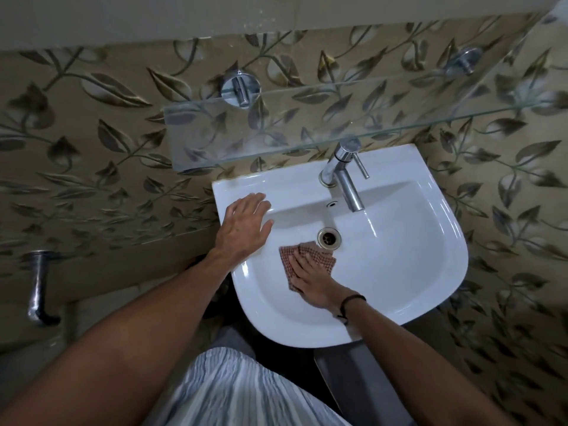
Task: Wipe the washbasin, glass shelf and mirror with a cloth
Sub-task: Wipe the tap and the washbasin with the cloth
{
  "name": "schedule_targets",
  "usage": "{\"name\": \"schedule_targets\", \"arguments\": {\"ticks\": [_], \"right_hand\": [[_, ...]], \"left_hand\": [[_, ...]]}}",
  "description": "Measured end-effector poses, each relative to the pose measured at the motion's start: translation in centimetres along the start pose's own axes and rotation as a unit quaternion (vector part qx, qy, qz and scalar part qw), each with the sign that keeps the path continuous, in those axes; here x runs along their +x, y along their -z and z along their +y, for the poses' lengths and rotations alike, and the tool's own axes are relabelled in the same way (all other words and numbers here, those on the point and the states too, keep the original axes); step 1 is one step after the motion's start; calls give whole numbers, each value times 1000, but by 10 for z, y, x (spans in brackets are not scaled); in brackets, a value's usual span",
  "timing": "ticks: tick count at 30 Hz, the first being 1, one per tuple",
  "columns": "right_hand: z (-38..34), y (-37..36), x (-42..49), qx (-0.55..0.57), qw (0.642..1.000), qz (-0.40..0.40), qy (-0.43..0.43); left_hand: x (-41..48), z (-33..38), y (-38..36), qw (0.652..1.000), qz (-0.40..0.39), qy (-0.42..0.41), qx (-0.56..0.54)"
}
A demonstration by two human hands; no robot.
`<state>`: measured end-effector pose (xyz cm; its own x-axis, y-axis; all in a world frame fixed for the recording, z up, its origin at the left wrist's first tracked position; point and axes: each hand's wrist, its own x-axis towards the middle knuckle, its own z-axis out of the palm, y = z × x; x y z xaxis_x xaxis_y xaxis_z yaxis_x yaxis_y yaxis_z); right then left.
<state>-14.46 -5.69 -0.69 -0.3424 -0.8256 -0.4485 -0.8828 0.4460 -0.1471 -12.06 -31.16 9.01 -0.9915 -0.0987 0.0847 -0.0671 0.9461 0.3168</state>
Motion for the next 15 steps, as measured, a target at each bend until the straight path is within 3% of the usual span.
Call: {"name": "schedule_targets", "arguments": {"ticks": [3,6,9,11,15], "right_hand": [[47,-10,-45,-87,995,-30,30],[105,-12,-83,-77,981,-14,-180],[144,-3,-99,11,949,-43,-314],[143,12,-91,-29,948,-67,-308],[95,33,-35,91,927,-25,-362]], "left_hand": [[1,-1,0,1000,3,3,-1],[0,-1,-1,1000,4,7,0],[1,-1,-3,1000,1,8,4],[1,-1,-4,1000,-1,9,8],[0,-1,-4,1000,6,5,17]]}}
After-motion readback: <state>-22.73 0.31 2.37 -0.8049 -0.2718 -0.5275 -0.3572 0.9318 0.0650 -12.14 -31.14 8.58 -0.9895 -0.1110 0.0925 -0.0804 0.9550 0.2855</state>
